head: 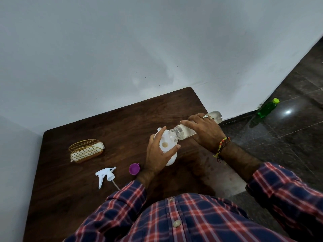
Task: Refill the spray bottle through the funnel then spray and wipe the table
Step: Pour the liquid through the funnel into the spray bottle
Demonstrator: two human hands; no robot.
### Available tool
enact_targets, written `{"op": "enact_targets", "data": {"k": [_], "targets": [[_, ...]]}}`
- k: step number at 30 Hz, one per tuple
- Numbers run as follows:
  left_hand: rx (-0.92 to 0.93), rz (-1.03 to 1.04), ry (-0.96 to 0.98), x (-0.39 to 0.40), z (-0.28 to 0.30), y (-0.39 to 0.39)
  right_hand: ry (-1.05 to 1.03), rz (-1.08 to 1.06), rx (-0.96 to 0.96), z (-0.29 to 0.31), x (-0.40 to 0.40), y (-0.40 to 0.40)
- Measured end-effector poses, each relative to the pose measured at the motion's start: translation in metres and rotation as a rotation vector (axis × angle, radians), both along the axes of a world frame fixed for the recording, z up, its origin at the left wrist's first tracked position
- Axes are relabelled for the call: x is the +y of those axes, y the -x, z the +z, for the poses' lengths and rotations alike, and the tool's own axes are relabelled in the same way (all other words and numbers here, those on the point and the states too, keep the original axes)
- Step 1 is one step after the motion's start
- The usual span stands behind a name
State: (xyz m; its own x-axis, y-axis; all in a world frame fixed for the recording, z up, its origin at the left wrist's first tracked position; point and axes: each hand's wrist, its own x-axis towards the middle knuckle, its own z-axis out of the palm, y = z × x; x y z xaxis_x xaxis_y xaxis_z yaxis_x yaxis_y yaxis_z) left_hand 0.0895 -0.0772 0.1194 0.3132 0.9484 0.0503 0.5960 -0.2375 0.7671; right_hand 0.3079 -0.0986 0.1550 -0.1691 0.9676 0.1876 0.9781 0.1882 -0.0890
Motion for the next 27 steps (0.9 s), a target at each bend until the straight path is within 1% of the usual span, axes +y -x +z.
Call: {"op": "enact_targets", "data": {"k": [9, 15, 27], "targets": [[-0.009, -0.002, -0.012, -0.0001, -0.0010, 0.0000, 0.006, 0.008, 0.011, 0.0001, 0.0007, 0.0003], [-0.059, -0.002, -0.015, -0.0015, 0.0008, 0.0008, -0.010, 0.008, 0.028, 0.0012, -0.0006, -0.0005], [-0.036, -0.010, -0.016, -0.0009, -0.0017, 0.0007, -0.032, 0.030, 0.025, 0.0038, -0.0008, 0.0012]]}}
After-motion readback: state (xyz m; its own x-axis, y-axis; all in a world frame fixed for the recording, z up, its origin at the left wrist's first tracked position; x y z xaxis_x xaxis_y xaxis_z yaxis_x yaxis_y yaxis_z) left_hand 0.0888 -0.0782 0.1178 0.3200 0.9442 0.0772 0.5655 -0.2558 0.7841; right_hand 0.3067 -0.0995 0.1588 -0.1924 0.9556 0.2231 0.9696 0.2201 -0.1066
